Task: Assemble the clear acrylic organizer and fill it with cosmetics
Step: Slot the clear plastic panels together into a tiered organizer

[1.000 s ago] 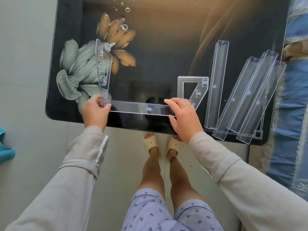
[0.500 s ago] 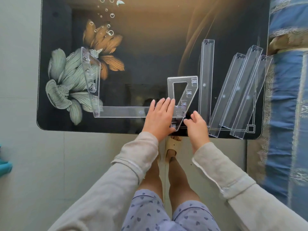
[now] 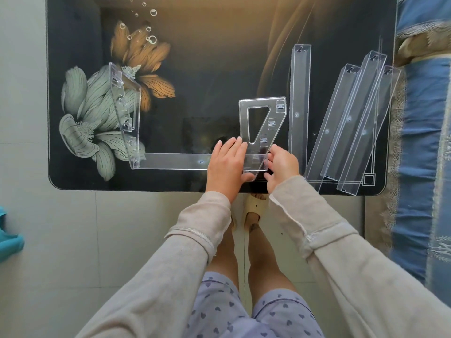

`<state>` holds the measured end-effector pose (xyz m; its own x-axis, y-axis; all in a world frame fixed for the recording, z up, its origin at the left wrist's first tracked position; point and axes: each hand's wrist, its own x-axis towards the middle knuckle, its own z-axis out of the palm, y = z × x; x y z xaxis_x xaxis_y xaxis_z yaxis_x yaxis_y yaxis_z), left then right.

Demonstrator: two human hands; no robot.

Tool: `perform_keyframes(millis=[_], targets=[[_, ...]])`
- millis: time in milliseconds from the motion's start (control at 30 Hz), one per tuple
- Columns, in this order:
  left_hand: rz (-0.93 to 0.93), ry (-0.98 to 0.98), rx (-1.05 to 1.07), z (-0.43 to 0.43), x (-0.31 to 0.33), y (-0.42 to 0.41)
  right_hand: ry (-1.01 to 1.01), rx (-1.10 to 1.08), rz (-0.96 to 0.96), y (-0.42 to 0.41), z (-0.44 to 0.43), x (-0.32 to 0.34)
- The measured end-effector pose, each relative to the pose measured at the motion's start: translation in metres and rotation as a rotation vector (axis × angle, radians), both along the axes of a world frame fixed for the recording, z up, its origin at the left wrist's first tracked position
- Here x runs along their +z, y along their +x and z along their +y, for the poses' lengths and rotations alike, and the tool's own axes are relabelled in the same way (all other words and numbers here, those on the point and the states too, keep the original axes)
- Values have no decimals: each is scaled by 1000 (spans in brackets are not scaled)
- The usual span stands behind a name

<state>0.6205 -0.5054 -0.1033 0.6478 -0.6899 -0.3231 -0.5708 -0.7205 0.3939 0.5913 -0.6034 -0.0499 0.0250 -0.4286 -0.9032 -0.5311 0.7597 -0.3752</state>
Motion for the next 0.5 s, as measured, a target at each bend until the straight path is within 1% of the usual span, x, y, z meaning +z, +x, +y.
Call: perform_keyframes(millis=[133,267,367,500], targets=[[8,-22,50,-1,2,-1,59,56,56,9,-13,-8],[26,-38,70,0,5,0,83,88,25,12,-16,-8],[6,-65,68,0,8,1,-48,248,34,11,-16,-13],[2,-100,8,5,12,2,-309,539,0,1,-22,-13]])
